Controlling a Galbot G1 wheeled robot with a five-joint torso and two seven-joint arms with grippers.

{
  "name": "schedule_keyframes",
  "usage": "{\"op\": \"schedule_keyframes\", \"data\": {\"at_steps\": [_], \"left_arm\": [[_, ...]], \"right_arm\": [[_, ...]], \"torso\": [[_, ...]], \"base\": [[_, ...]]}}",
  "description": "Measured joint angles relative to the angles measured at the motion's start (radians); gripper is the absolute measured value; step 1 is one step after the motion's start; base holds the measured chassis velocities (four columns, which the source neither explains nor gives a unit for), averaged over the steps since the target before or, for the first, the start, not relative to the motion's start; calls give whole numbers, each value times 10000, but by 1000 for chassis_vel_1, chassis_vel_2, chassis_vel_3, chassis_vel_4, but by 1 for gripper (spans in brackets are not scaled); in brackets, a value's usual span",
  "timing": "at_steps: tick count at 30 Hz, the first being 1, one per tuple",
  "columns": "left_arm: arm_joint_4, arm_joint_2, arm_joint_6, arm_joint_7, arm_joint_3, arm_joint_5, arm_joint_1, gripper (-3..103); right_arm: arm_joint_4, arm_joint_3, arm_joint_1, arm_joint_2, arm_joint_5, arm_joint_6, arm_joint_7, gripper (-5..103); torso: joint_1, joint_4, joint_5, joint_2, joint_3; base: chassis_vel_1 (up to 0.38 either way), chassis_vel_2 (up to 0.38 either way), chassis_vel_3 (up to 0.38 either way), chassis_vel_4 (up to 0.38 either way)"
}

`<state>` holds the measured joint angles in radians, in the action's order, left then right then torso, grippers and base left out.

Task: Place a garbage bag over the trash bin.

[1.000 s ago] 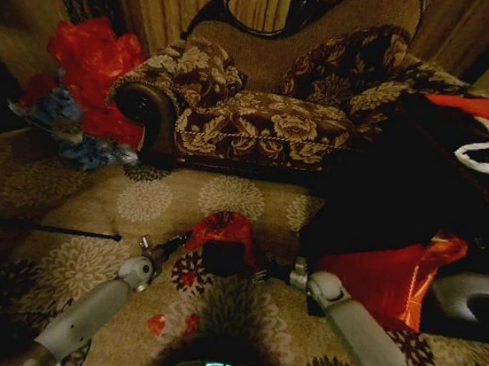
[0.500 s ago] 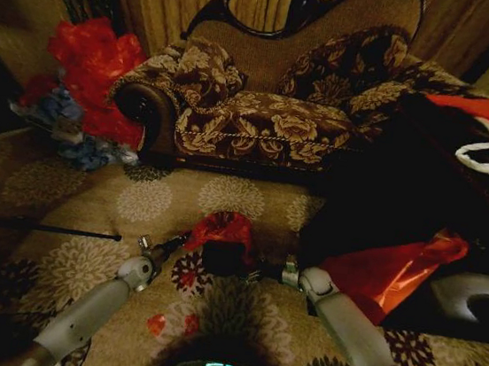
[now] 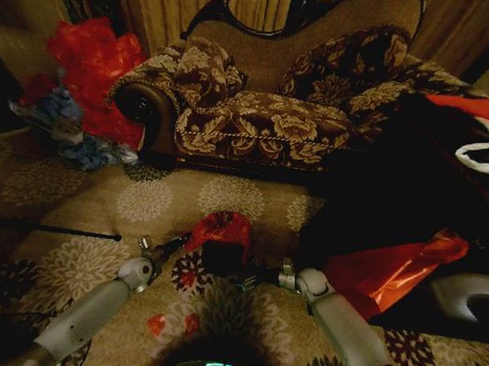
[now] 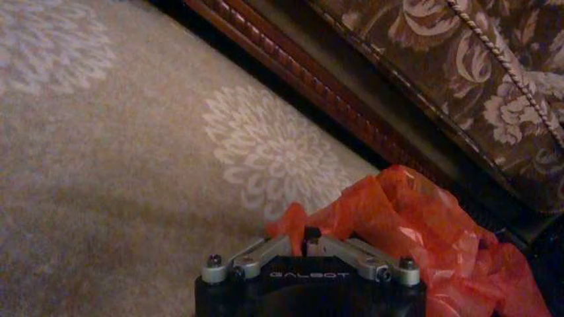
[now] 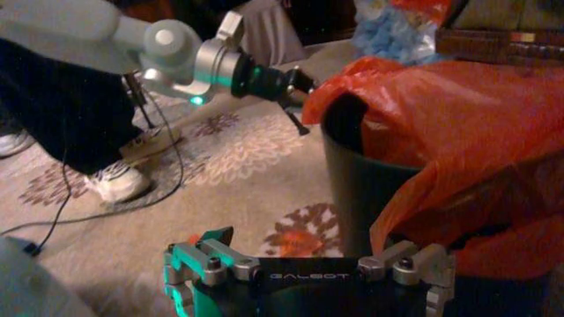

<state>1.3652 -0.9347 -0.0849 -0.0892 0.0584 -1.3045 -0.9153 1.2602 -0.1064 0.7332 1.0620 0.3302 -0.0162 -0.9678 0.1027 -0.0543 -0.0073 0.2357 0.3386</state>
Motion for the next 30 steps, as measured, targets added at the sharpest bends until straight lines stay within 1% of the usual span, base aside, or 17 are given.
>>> {"op": "schedule_keyframes", "data": {"at_steps": [4,6,7,9,14,20,23,26,27,28,30], "left_arm": [[1,50,3,-4,-9,29,-42,0],[-11,150,62,-105,-12,263,-170,0],[-11,150,62,-105,-12,263,-170,0],[-79,282,142,-209,1,472,-333,0],[-213,340,180,-245,99,526,-440,0],[-901,191,314,-377,14,695,-215,0],[-1524,-225,372,-384,-124,829,189,0],[-1629,-301,388,-376,-141,849,261,0],[-2048,-650,453,-319,-191,897,574,0],[-2599,-1113,512,-135,-213,910,980,0],[-3081,-1501,528,18,-183,961,1290,0]], "right_arm": [[130,34,239,-99,-266,-95,-51,100],[158,82,553,-145,-673,-309,-57,100],[158,82,553,-145,-673,-309,-57,100],[103,141,815,-165,-1167,-563,-50,100],[-79,202,1033,-131,-1506,-697,82,100],[-846,326,1053,54,-2187,-994,274,100],[-1377,430,920,173,-2619,-1203,886,100],[-1447,449,888,198,-2661,-1241,1018,100],[-1644,564,786,318,-2877,-1348,1662,100],[-1669,627,725,388,-2974,-1329,2465,100],[-1671,634,711,428,-3044,-1221,2830,100]], "torso": [[0,-1,0,0,0],[0,-2,1,0,0],[0,-2,1,0,0],[0,-1,0,0,-1],[-1,-2,-1,0,-1],[-2,2,1,0,-1],[-2,-2,0,1,-1],[-2,-2,-1,0,0],[-1,0,0,0,0],[-1,1,0,0,0],[0,-1,1,0,0]], "base": [[0,0,0,0],[0,0,0,0],[0,0,0,0],[0,0,0,0],[0,0,0,0],[0,0,0,0],[0,0,0,0],[0,0,0,0],[0,0,0,0],[0,0,0,0],[0,0,0,0]]}}
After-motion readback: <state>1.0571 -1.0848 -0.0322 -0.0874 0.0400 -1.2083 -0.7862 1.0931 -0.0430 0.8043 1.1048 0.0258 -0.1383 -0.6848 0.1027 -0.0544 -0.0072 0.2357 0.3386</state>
